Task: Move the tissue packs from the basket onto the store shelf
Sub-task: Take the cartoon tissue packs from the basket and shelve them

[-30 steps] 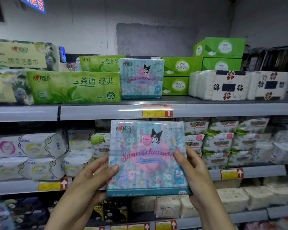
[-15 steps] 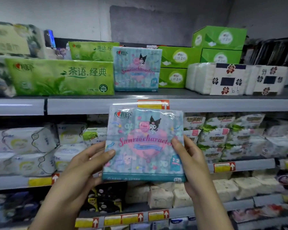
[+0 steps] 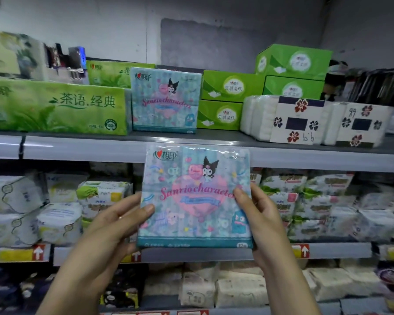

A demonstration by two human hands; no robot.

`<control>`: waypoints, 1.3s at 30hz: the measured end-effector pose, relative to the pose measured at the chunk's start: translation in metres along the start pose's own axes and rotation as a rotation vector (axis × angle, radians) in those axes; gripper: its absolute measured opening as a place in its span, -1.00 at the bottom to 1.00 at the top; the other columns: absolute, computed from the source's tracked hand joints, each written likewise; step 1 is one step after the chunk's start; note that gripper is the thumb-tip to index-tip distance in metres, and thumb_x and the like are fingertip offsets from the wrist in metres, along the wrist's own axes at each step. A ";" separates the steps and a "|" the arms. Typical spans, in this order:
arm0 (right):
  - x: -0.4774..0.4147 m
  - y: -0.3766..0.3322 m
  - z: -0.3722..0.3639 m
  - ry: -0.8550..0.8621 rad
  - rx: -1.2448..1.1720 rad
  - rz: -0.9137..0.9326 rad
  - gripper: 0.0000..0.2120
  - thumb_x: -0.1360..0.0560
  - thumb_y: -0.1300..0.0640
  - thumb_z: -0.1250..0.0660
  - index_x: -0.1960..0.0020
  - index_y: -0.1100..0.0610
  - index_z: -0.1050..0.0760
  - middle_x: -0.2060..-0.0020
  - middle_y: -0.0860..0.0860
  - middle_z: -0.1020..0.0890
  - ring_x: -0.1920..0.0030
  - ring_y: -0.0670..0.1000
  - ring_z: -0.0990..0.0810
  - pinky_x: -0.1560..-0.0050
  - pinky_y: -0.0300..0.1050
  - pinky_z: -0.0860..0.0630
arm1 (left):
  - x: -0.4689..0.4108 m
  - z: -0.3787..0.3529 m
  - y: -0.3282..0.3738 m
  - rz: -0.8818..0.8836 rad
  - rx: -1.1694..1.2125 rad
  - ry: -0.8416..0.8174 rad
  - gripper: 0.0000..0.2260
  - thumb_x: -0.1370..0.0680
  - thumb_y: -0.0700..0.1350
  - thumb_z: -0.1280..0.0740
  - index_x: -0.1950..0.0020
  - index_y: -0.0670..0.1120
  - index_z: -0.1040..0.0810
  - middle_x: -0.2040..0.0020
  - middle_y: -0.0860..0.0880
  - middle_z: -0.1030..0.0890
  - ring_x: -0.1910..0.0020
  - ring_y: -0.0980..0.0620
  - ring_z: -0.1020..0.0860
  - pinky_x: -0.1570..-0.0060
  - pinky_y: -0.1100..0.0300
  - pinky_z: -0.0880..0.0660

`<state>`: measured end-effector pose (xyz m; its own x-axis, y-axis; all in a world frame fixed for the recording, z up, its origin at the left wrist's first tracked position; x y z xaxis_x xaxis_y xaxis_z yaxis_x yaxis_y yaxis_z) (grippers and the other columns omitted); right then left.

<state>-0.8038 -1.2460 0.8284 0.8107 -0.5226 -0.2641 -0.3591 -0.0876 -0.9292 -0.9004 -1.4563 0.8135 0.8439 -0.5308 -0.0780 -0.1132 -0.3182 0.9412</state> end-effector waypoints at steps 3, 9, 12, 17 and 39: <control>-0.007 0.001 0.007 -0.005 -0.026 0.001 -0.56 -0.22 -0.15 -0.49 -0.04 -0.02 -0.60 0.00 0.06 -0.70 0.02 0.08 -0.69 0.14 -0.03 -0.64 | -0.004 -0.009 -0.002 -0.003 -0.019 -0.012 -0.21 0.09 0.11 -0.67 -0.12 -0.04 -0.65 -0.07 -0.10 -0.69 -0.02 -0.06 -0.67 0.22 0.11 -0.64; -0.023 0.001 0.007 0.013 -0.074 0.033 -0.52 -0.09 -0.23 -0.55 0.04 -0.09 -0.61 0.05 0.00 -0.71 0.08 0.03 -0.70 0.21 -0.07 -0.64 | -0.022 -0.012 0.009 -0.037 -0.082 -0.010 -0.21 0.04 0.12 -0.65 -0.17 -0.03 -0.63 -0.10 -0.08 -0.69 -0.07 -0.07 -0.66 -0.01 -0.01 -0.60; -0.030 -0.004 0.008 -0.021 -0.080 0.030 -0.65 -0.33 0.02 -0.39 -0.11 -0.02 -0.51 0.04 -0.07 -0.71 0.07 -0.02 -0.70 0.22 -0.13 -0.63 | -0.032 -0.011 0.011 -0.057 -0.052 0.031 -0.31 -0.10 0.03 -0.57 -0.23 -0.04 -0.59 -0.16 -0.07 -0.66 -0.13 -0.08 -0.63 -0.11 -0.09 -0.53; -0.038 -0.007 0.006 -0.103 0.008 0.088 -0.56 -0.26 -0.11 -0.47 -0.12 -0.12 -0.51 -0.04 -0.10 -0.68 -0.04 -0.09 -0.66 0.16 -0.26 -0.59 | -0.042 -0.004 0.016 -0.125 -0.001 0.090 -0.22 -0.08 0.05 -0.60 -0.28 -0.08 -0.54 -0.17 -0.08 -0.65 -0.12 -0.08 -0.63 0.17 0.11 -0.60; -0.145 -0.067 -0.080 -0.169 0.343 0.454 -0.69 -0.55 0.21 -0.28 -0.28 0.07 -0.44 -0.13 -0.06 -0.60 -0.13 -0.08 -0.58 -0.10 -0.23 -0.51 | -0.123 0.000 0.142 -0.713 -0.515 0.169 -0.84 -0.60 -0.19 -0.24 0.06 -0.01 -0.59 0.23 0.21 -0.68 0.24 0.35 -0.56 0.22 0.48 -0.42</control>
<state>-0.9343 -1.2317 0.9495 0.6836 -0.2991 -0.6658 -0.5396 0.4072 -0.7369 -1.0203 -1.4362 0.9566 0.6942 -0.2065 -0.6895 0.6826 -0.1149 0.7217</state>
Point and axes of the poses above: each hand's wrist, its own x-axis away from the middle knuckle, its own z-axis out of the back of the hand, y = z × x, the point moved 3 cm from there along -x, towards the middle knuckle
